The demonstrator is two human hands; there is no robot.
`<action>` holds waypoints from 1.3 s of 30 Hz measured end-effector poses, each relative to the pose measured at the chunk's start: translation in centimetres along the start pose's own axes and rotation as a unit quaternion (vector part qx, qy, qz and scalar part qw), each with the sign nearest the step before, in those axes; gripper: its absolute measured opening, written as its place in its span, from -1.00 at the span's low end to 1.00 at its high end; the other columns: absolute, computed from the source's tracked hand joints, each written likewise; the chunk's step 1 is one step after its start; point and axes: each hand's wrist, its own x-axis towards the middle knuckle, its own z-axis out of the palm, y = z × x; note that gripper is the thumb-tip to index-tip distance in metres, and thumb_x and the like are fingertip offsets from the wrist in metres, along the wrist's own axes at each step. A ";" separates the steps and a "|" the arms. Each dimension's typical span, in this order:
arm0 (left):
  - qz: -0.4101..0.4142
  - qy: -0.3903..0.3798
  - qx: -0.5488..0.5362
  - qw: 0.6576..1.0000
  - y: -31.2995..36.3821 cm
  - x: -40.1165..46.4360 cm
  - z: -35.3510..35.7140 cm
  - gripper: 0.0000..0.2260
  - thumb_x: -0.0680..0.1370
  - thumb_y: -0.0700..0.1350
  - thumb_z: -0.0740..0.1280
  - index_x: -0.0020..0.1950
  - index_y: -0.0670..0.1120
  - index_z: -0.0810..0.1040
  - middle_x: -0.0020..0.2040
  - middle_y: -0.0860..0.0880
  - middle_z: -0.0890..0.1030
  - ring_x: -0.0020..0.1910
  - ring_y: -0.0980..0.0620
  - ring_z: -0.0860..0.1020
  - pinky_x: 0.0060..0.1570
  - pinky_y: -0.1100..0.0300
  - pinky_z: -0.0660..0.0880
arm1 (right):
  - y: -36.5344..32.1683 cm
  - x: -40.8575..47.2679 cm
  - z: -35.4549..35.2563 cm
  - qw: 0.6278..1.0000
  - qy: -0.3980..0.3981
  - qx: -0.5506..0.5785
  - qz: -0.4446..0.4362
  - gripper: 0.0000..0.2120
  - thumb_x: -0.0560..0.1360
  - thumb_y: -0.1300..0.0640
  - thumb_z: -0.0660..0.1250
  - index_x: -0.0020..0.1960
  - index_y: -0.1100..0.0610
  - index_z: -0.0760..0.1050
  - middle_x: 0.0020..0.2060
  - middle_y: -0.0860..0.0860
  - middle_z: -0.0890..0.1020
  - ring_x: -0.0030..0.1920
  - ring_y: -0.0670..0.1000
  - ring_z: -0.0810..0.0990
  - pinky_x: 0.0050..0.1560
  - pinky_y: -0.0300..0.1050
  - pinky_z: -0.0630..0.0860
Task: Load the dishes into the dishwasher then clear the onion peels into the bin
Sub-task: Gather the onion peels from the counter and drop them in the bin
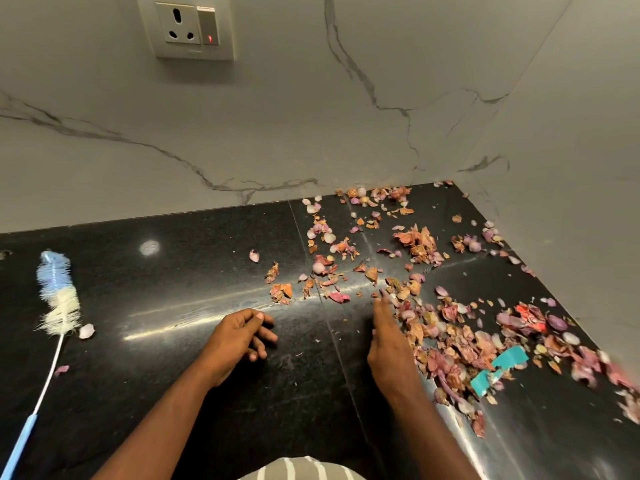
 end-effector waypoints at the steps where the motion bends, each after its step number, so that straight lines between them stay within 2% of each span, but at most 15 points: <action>1: 0.002 0.001 0.000 1.000 0.0 0.0 0.0 -0.75 0.76 -0.16 0.16 0.15 -0.25 0.59 -0.10 -0.27 0.72 -0.47 0.00 0.54 -0.53 0.27 0.41 | 0.5 0.2 -0.3 0.998 0.042 0.018 0.031 -0.40 0.73 0.19 0.12 0.69 -0.03 -0.02 0.69 -0.06 -0.02 0.67 -0.01 0.01 0.63 -0.06 0.00; 3: 0.005 0.005 0.005 1.000 0.1 -0.1 0.0 -0.75 0.76 -0.16 0.16 0.15 -0.25 0.59 -0.11 -0.26 0.73 -0.47 0.00 0.54 -0.53 0.26 0.42 | 1.2 0.6 -1.0 0.997 0.080 0.005 0.013 -0.39 0.73 0.03 0.18 0.69 -0.03 0.00 0.69 -0.06 -0.01 0.68 -0.03 -0.02 0.65 0.04 0.06; 4: 0.005 0.006 0.009 1.000 0.1 0.0 0.0 -0.75 0.76 -0.16 0.16 0.15 -0.25 0.59 -0.11 -0.26 0.73 -0.47 0.00 0.55 -0.53 0.26 0.42 | 1.2 0.4 -1.3 0.998 0.055 -0.001 -0.033 -0.37 0.72 -0.04 0.18 0.70 -0.08 -0.03 0.69 -0.11 -0.05 0.67 -0.10 -0.07 0.65 -0.04 0.00; 6: 0.007 0.007 0.014 1.000 0.4 0.2 -0.2 -0.75 0.76 -0.16 0.16 0.15 -0.25 0.58 -0.11 -0.26 0.73 -0.48 0.00 0.55 -0.54 0.27 0.42 | 0.1 -0.5 -1.2 0.990 -0.059 -0.012 -0.130 -0.35 0.72 -0.15 0.12 0.69 -0.16 -0.13 0.67 -0.21 -0.14 0.65 -0.21 -0.19 0.60 -0.18 -0.12; 9: 0.008 0.008 0.034 0.999 0.7 0.7 0.1 -0.75 0.76 -0.16 0.15 0.14 -0.25 0.58 -0.12 -0.25 0.73 -0.50 0.01 0.56 -0.55 0.27 0.43 | 0.8 -2.8 0.6 0.960 -0.163 -0.132 -0.187 -0.35 0.71 -0.29 -0.03 0.69 -0.16 -0.20 0.66 -0.15 -0.26 0.64 -0.15 -0.30 0.67 -0.02 -0.15; 11: 0.017 0.015 0.044 0.999 0.6 0.9 0.2 -0.76 0.76 -0.16 0.15 0.13 -0.25 0.57 -0.13 -0.26 0.73 -0.52 0.01 0.56 -0.56 0.28 0.43 | 2.6 -3.5 1.3 0.960 -0.140 -0.187 -0.153 -0.33 0.69 -0.34 -0.10 0.70 -0.13 -0.19 0.67 -0.11 -0.24 0.65 -0.08 -0.31 0.67 0.07 -0.16; 16: 0.024 0.021 0.081 0.996 0.0 0.6 0.7 -0.76 0.76 -0.13 0.16 0.10 -0.22 0.57 -0.17 -0.23 0.73 -0.51 -0.02 0.57 -0.55 0.23 0.47 | 6.3 -3.0 -1.6 0.991 -0.023 -0.113 0.070 -0.27 0.68 -0.35 -0.12 0.71 0.02 -0.08 0.69 0.01 -0.03 0.68 0.04 -0.08 0.66 0.12 -0.08; 20: 0.027 0.018 0.104 0.994 0.2 0.5 0.7 -0.75 0.76 -0.12 0.16 0.09 -0.22 0.56 -0.19 -0.23 0.72 -0.50 -0.05 0.58 -0.54 0.21 0.49 | 5.6 -4.6 -3.3 0.997 0.052 -0.049 0.038 -0.38 0.71 -0.25 0.02 0.69 -0.01 0.11 0.68 -0.07 0.06 0.67 -0.08 -0.17 0.62 -0.04 -0.16; 24: 0.031 0.017 0.114 0.993 0.1 0.6 0.7 -0.75 0.76 -0.12 0.17 0.10 -0.23 0.57 -0.20 -0.24 0.72 -0.48 -0.07 0.57 -0.53 0.20 0.50 | 3.5 -8.1 -2.9 0.998 -0.025 0.050 -0.031 -0.43 0.72 -0.09 0.16 0.69 -0.08 0.10 0.66 -0.19 -0.01 0.61 -0.31 -0.15 0.59 -0.29 -0.14; 27: 0.037 0.016 0.119 0.992 -0.1 0.6 0.5 -0.75 0.76 -0.11 0.18 0.10 -0.23 0.57 -0.20 -0.23 0.72 -0.46 -0.09 0.58 -0.53 0.20 0.50 | 5.0 -10.1 -1.5 0.990 -0.112 -0.037 -0.073 -0.40 0.73 -0.21 0.05 0.70 -0.12 -0.01 0.67 -0.18 -0.11 0.63 -0.25 -0.23 0.64 -0.12 -0.19; 30: 0.045 0.015 0.134 0.990 -0.4 0.8 0.5 -0.75 0.76 -0.11 0.18 0.09 -0.22 0.58 -0.20 -0.23 0.72 -0.43 -0.11 0.60 -0.52 0.19 0.52 | 8.1 -10.1 -2.5 0.990 -0.096 -0.099 -0.001 -0.35 0.69 -0.34 -0.10 0.70 -0.15 -0.15 0.67 -0.16 -0.20 0.65 -0.12 -0.29 0.67 0.06 -0.16; 33: 0.057 0.018 0.140 0.988 -0.6 0.8 0.8 -0.75 0.75 -0.13 0.18 0.09 -0.25 0.58 -0.22 -0.24 0.71 -0.45 -0.12 0.60 -0.53 0.21 0.51 | 9.8 -9.5 -5.6 0.995 -0.034 -0.052 0.083 -0.37 0.73 -0.19 0.03 0.71 -0.05 -0.07 0.68 -0.10 -0.11 0.66 -0.10 -0.21 0.68 0.06 -0.11; 35: 0.070 0.023 0.149 0.986 -0.6 0.8 1.1 -0.76 0.75 -0.15 0.19 0.08 -0.25 0.58 -0.24 -0.24 0.70 -0.46 -0.12 0.60 -0.54 0.20 0.51 | 9.6 -9.2 -7.2 0.997 0.021 0.010 0.068 -0.34 0.67 0.13 0.23 0.69 -0.10 0.06 0.68 -0.13 0.02 0.65 -0.19 -0.13 0.68 0.05 -0.05; 37: 0.087 0.028 0.164 0.982 -0.7 0.7 1.3 -0.77 0.74 -0.16 0.19 0.06 -0.23 0.59 -0.25 -0.22 0.70 -0.46 -0.12 0.61 -0.54 0.20 0.51 | 8.6 -9.1 -8.1 0.991 0.084 0.061 0.080 -0.22 0.57 0.42 0.27 0.65 -0.14 0.22 0.64 -0.15 0.19 0.63 -0.20 0.06 0.65 -0.05 0.06; 39: 0.097 0.032 0.174 0.979 -0.9 0.6 1.4 -0.78 0.74 -0.16 0.20 0.05 -0.21 0.60 -0.26 -0.21 0.69 -0.45 -0.13 0.62 -0.53 0.21 0.52 | 8.1 -9.0 -8.7 0.977 0.174 0.077 0.093 -0.30 0.54 0.48 0.33 0.56 -0.06 0.41 0.52 -0.08 0.44 0.51 -0.10 0.39 0.56 -0.05 0.28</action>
